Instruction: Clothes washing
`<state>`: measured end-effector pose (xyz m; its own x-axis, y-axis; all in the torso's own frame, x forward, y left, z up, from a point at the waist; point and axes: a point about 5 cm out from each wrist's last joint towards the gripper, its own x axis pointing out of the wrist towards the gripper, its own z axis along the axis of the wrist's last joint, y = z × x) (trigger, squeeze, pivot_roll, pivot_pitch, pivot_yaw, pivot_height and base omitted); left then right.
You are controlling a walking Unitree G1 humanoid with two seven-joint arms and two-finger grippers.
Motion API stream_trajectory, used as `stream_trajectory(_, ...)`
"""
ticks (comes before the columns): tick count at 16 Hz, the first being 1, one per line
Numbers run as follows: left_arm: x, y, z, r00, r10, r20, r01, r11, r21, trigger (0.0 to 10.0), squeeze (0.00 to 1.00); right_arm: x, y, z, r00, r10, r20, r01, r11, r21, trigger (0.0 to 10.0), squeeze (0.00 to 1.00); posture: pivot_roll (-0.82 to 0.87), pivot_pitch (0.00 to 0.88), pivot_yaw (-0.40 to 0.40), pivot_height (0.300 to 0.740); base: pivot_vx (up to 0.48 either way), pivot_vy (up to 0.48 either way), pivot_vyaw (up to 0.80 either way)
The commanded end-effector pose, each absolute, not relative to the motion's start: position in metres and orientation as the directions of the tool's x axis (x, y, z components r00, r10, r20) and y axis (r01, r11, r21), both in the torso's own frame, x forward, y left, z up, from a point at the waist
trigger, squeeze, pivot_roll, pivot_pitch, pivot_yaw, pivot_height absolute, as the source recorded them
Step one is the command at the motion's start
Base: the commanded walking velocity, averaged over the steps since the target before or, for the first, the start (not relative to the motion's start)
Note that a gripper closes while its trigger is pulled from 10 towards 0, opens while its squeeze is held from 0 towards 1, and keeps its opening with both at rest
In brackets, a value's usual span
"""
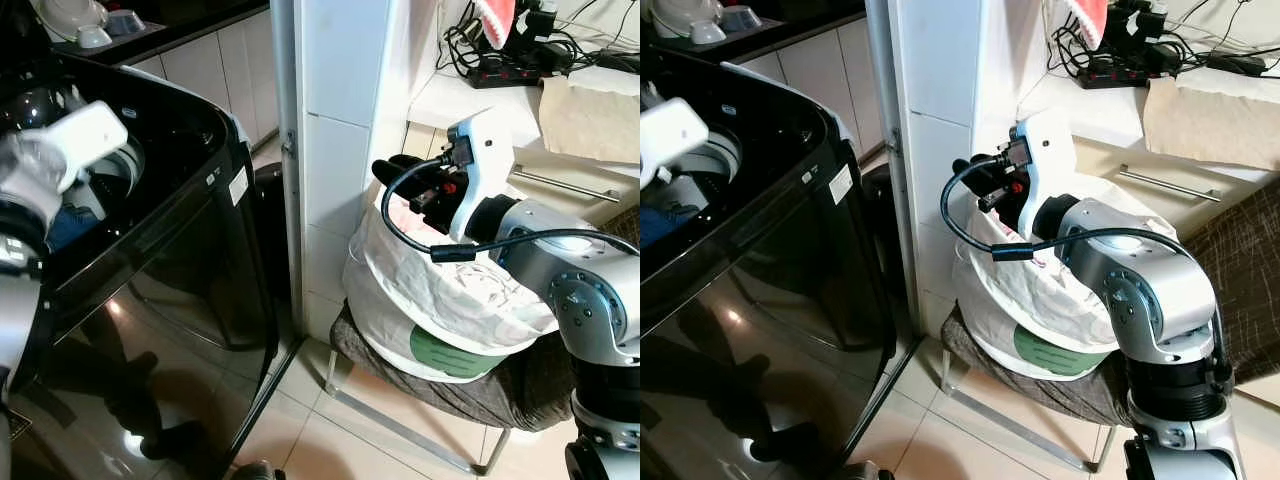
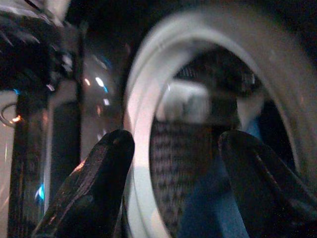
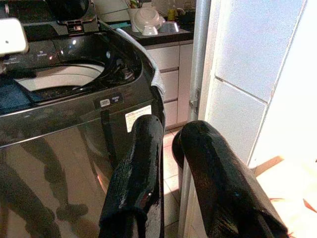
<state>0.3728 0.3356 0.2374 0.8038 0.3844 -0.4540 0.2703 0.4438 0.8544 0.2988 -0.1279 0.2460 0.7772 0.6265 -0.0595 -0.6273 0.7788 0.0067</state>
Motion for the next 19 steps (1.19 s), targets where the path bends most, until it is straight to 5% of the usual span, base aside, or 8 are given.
stream_trajectory(1, 0.364, 0.347, 0.233, 0.737, 0.431, -0.520, 0.350, 0.414, 0.840, 10.0, 0.00, 0.301, -0.127, 0.251, 0.770, 0.637, -0.043, -0.637, 0.771, -0.001, 10.0, 0.00, -0.02, 0.000, 0.025, 0.740, 0.000, 0.000, 0.00)
stream_trajectory(7, 0.353, 0.352, 0.203, 0.607, 0.524, -0.597, 0.474, 0.365, 0.801, 10.0, 0.00, 0.300, -0.122, 0.250, 0.757, 0.652, -0.043, -0.653, 0.758, 0.002, 10.0, 0.00, -0.03, 0.001, 0.038, 0.740, 0.000, 0.000, 0.00)
stream_trajectory(13, 0.344, 0.358, 0.184, 0.561, 0.597, -0.573, 0.487, 0.322, 0.812, 10.0, 0.00, 0.299, -0.125, 0.249, 0.770, 0.637, -0.046, -0.638, 0.770, -0.006, 10.0, 0.00, -0.04, 0.009, 0.045, 0.740, 0.000, 0.000, 0.00)
stream_trajectory(16, 0.355, 0.351, 0.195, 0.682, 0.568, -0.461, 0.325, 0.330, 0.886, 10.0, 0.00, 0.301, -0.127, 0.250, 0.787, 0.616, -0.034, -0.617, 0.787, -0.016, 10.0, 0.00, -0.05, 0.008, 0.052, 0.740, 0.000, 0.000, 0.00)
stream_trajectory(18, 0.370, 0.334, 0.208, 0.780, 0.476, -0.406, 0.164, 0.470, 0.867, 10.0, 0.00, 0.302, -0.130, 0.253, 0.797, 0.603, -0.021, -0.604, 0.797, -0.010, 10.0, 0.00, -0.04, 0.005, 0.048, 0.740, 0.000, 0.000, 0.00)
stream_trajectory(19, 0.383, 0.317, 0.224, 0.867, 0.383, -0.319, 0.011, 0.625, 0.780, 10.0, 0.00, 0.304, -0.132, 0.254, 0.803, 0.596, -0.012, -0.596, 0.803, -0.006, 10.0, 0.00, -0.04, 0.003, 0.041, 0.740, 0.000, 0.000, 0.00)
